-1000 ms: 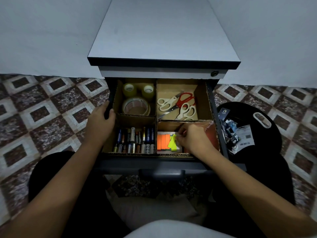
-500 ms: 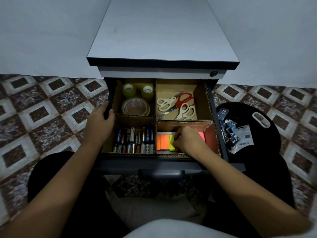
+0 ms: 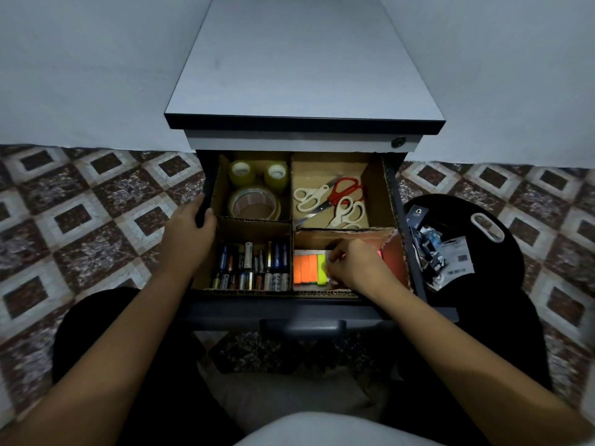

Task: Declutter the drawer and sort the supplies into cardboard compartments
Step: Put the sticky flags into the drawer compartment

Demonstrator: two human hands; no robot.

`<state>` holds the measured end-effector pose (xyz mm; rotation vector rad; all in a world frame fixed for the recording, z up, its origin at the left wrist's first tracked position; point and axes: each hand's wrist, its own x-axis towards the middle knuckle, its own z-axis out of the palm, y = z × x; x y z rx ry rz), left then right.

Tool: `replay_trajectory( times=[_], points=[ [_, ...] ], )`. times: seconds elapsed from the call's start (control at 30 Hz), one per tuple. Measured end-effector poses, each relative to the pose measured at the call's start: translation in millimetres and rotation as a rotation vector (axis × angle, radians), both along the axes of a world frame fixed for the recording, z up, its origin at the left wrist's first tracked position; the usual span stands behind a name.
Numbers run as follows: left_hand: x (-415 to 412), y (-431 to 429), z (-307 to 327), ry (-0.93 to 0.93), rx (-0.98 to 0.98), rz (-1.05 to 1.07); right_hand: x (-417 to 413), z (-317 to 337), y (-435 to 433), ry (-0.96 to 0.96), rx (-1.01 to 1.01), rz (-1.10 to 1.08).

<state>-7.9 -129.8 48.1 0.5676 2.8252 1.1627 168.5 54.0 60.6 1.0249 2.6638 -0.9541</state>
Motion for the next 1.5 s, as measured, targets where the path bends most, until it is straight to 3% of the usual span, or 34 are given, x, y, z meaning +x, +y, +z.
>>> replay_trajectory(
  times=[0.27,0.6,0.63,0.7,0.8,0.9,1.33,1.5],
  points=[
    [0,-1,0,0.040,-0.064,-0.037,26,15,1,0.089,0.092,0.119],
    [16,-6,15,0.422,-0.136,-0.306,59,32,0,0.092,0.155,0.351],
    [22,-7,21,0.405,-0.119,-0.369,62,32,1,0.090,0.157,0.379],
    [36,-14,36,0.200,-0.147,-0.543,69,34,0,0.071,0.146,0.443],
    [53,-22,55,-0.182,-0.415,-0.782,76,36,-1,0.009,0.191,0.538],
    [64,-29,59,-0.294,-0.631,-0.849,80,33,-3,-0.017,0.296,0.579],
    [61,-32,53,0.014,-0.718,-0.907,89,18,-7,0.093,0.448,0.495],
    [44,-19,48,0.154,-0.666,-0.801,68,11,3,0.146,0.560,0.386]
  ],
)
